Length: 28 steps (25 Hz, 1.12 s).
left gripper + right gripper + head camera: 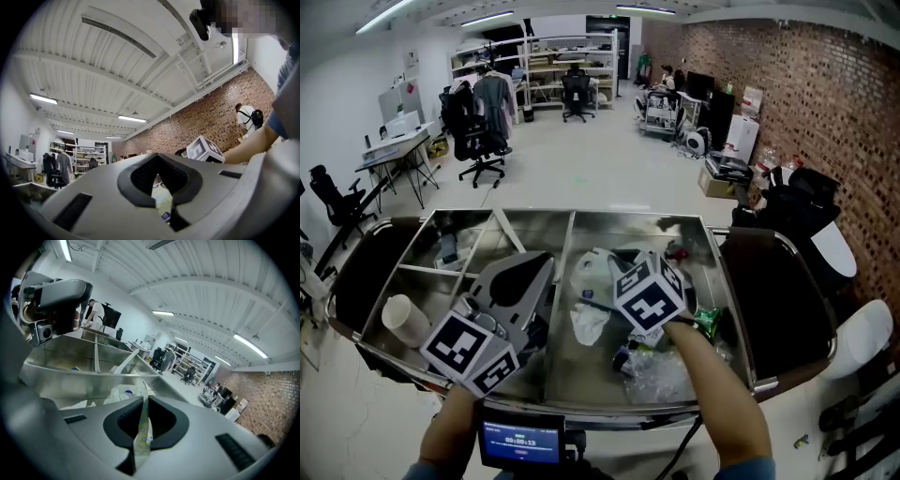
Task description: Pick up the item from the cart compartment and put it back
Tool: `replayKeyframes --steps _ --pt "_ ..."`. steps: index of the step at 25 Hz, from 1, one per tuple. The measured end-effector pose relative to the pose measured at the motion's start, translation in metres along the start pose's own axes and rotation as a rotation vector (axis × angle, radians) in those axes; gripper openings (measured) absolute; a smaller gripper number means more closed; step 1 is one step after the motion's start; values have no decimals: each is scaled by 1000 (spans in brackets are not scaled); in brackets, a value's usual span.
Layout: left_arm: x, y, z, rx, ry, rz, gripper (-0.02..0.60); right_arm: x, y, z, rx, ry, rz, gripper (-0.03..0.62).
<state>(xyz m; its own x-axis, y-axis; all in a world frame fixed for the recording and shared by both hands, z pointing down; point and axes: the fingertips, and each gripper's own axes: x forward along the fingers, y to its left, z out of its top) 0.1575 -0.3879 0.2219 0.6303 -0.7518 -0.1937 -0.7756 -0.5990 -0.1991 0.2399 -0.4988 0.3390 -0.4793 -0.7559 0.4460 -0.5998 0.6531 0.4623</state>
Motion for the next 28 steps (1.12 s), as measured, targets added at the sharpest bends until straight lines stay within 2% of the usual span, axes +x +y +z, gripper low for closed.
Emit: replayKeyframes --steps 10,12,14,21,23,28 --pt "-2 1 -5 -1 9 4 14 9 4 -12 7 14 -4 15" --pt "-2 1 -5 -1 10 6 14 9 2 -11 16 8 -11 44" --pt "-2 1 -6 -3 11 7 14 9 1 -10 21 5 -10 111" --pt "-5 -1 -8 -6 15 3 14 7 6 -8 15 -2 -6 114" --pt "-5 -1 -8 -5 17 5 14 5 6 -7 15 -6 -4 150" --pt "-7 -4 -5 -5 18 1 14 -5 10 1 6 -24 -8 150"
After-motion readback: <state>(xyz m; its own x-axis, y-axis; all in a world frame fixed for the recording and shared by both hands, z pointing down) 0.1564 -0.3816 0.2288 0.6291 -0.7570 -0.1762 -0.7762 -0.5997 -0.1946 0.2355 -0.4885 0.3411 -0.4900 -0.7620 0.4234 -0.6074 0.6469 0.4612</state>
